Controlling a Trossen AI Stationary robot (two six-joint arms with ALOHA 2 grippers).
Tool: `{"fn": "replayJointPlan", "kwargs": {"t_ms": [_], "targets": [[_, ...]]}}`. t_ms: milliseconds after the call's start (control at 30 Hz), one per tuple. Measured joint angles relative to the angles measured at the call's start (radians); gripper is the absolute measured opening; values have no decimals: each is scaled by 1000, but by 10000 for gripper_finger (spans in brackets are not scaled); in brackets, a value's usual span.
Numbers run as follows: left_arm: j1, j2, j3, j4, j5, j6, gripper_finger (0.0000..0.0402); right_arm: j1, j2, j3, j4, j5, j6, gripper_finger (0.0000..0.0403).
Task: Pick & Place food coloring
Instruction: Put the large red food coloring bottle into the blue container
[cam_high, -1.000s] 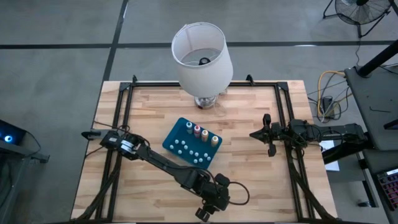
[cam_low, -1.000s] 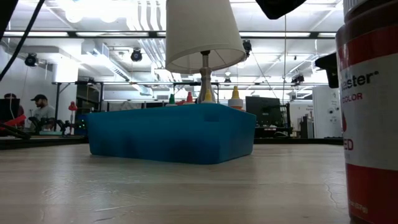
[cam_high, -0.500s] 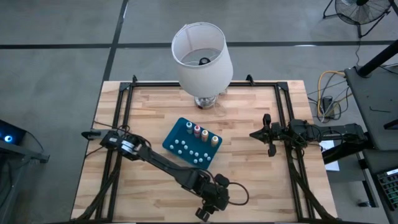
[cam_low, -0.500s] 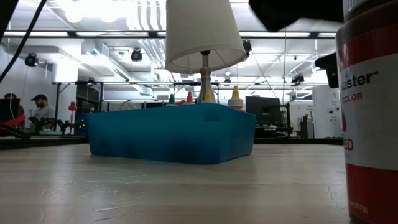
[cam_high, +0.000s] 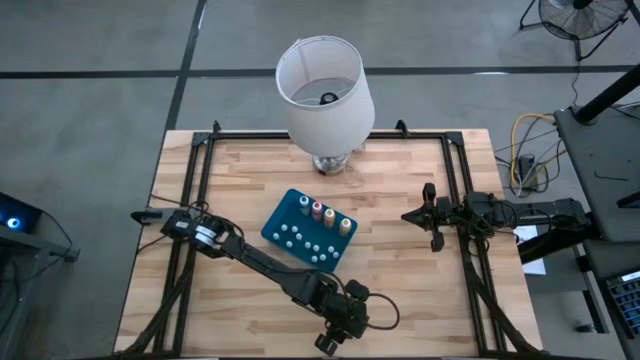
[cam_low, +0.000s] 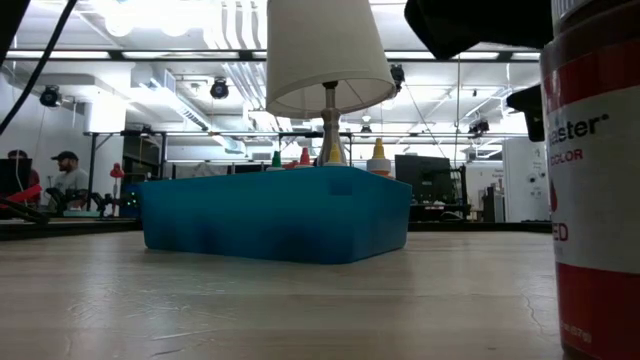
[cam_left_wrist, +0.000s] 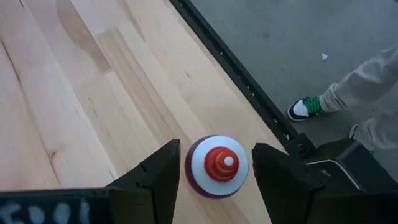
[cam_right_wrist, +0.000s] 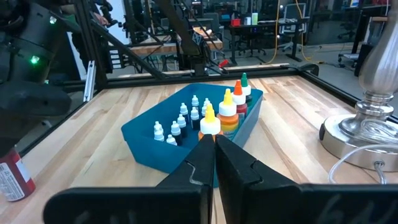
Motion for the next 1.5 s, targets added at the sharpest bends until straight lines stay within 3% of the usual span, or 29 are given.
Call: {"fn": "replayJointPlan", "kwargs": {"t_ms": [200, 467, 867, 1500], "targets": [[0, 0, -1, 0, -1, 1, 163, 0, 0, 0, 0, 0, 0, 8], [2, 0, -2, -1, -6, 13, 88, 0, 0, 0, 0, 0, 0, 8], [6, -8, 12, -35, -62, 32, 92, 0, 0, 0, 0, 0, 0, 8], [51, -71, 297, -370, -169, 62, 92, 0, 0, 0, 0, 0, 0, 9]]}}
